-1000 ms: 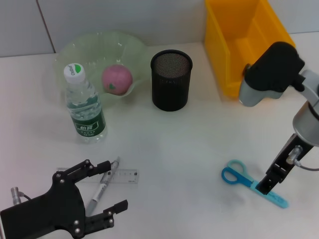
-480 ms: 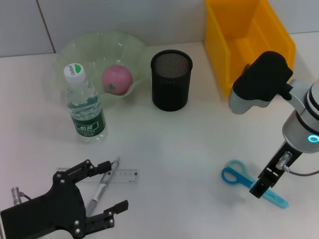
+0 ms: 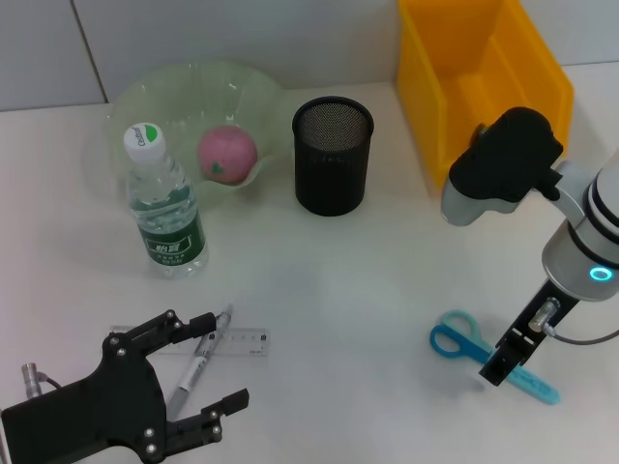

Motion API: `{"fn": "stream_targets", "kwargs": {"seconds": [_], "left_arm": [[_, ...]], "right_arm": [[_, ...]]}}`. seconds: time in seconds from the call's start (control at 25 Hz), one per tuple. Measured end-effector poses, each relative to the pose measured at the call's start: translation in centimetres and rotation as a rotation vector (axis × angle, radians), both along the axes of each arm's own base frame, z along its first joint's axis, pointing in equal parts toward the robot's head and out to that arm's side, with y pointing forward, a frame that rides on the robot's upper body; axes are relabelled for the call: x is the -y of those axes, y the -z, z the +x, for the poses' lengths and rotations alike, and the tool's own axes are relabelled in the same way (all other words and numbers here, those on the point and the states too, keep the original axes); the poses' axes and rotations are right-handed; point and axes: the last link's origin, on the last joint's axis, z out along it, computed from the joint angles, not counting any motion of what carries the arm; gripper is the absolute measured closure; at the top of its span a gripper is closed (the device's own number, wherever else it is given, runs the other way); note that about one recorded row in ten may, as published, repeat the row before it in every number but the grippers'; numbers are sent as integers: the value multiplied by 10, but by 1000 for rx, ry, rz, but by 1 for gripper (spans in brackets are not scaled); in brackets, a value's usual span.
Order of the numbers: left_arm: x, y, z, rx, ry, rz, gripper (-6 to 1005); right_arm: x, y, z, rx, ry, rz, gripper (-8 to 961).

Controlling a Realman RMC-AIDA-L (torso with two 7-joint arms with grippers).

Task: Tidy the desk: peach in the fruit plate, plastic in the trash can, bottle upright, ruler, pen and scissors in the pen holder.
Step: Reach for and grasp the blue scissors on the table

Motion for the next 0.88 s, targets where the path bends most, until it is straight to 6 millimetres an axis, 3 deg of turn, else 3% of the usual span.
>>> {"fn": "stream_targets", "kwargs": {"seconds": [0.88], "left_arm": [[0, 0, 0, 1, 2, -1, 213]], "right_arm": [[1, 9, 3, -9, -1, -12, 180]]}}
